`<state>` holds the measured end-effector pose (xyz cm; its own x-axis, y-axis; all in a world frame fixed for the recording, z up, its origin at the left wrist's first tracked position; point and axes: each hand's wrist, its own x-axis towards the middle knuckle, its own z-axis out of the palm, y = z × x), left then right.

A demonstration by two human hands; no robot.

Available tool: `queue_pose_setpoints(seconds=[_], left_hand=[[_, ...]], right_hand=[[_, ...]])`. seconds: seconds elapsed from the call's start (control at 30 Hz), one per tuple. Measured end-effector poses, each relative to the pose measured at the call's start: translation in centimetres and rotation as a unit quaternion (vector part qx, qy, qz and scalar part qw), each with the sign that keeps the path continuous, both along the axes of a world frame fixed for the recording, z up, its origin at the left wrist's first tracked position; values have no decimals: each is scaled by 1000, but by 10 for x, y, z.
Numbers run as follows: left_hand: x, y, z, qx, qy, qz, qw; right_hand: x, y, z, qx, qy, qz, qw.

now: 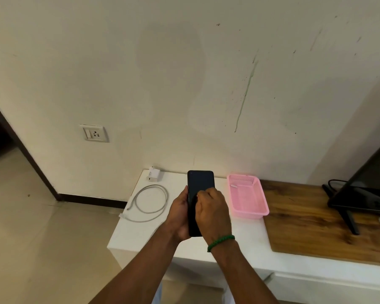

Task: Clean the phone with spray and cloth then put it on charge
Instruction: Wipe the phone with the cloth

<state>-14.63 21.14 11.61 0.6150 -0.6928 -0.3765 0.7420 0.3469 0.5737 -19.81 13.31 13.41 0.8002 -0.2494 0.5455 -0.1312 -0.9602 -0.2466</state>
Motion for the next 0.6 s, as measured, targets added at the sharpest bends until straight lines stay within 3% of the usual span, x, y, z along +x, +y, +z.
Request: queue_pose_setpoints(seconds=[0.07, 0.13, 0.6], left_hand=[[3, -1, -1, 6, -4, -1, 1000], [4, -3, -2, 18, 2, 2, 1000], [-1, 0, 5, -33, 8, -5, 999]], right_hand=[[2, -6, 8, 85, -29, 6, 996], [0, -18, 12, 104, -43, 3, 994], [3, 13, 6, 101, 13, 15, 995]])
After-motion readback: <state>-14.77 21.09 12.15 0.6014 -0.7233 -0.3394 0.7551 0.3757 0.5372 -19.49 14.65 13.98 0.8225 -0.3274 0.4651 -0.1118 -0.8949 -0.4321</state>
